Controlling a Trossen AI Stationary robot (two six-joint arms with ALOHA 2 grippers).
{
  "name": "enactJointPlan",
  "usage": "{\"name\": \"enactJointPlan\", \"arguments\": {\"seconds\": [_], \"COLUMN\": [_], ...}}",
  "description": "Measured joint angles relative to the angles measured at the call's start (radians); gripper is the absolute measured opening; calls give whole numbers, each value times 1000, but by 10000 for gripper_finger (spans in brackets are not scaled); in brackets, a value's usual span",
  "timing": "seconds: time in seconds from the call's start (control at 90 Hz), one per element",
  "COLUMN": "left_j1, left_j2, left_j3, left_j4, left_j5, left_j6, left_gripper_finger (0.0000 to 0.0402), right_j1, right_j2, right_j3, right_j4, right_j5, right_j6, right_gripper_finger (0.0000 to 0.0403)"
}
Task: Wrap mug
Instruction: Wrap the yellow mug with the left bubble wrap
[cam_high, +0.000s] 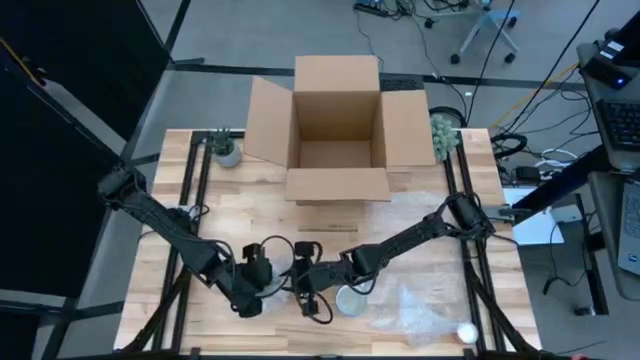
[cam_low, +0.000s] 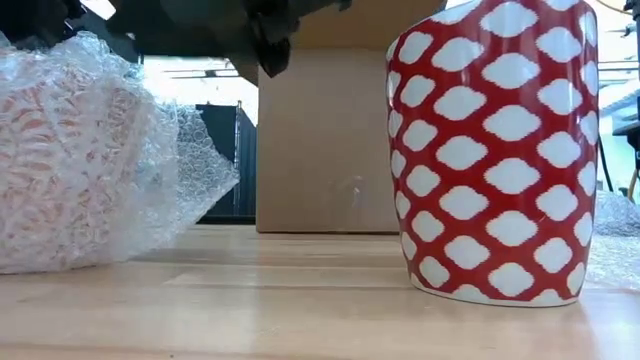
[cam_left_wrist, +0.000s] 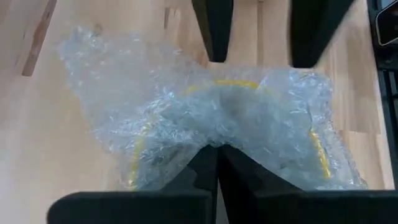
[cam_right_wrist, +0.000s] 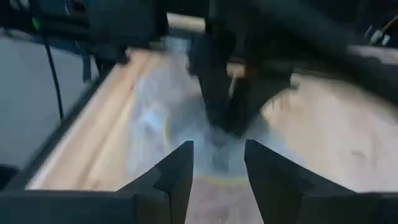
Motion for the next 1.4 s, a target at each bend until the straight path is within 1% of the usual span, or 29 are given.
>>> {"name": "enactJointPlan", "arguments": {"seconds": [0.111, 0.411, 1.4], "left_j1": [0, 0, 0], "left_j2": [0, -1, -2], "left_j3": [0, 1, 2], "left_j4": [1, 5, 5], "left_j5": [-2, -2, -2], "left_j6": [-1, -2, -8], "left_gripper_finger": [0, 0, 0], "right_j1": [-11, -46, -46], "right_j2": [18, 120, 124], "right_j3": [2, 3, 4], "right_j4": [73, 140, 134], "right_j5": [5, 14, 8], "right_j6": [32, 128, 124], "right_gripper_finger": [132, 132, 132]}}
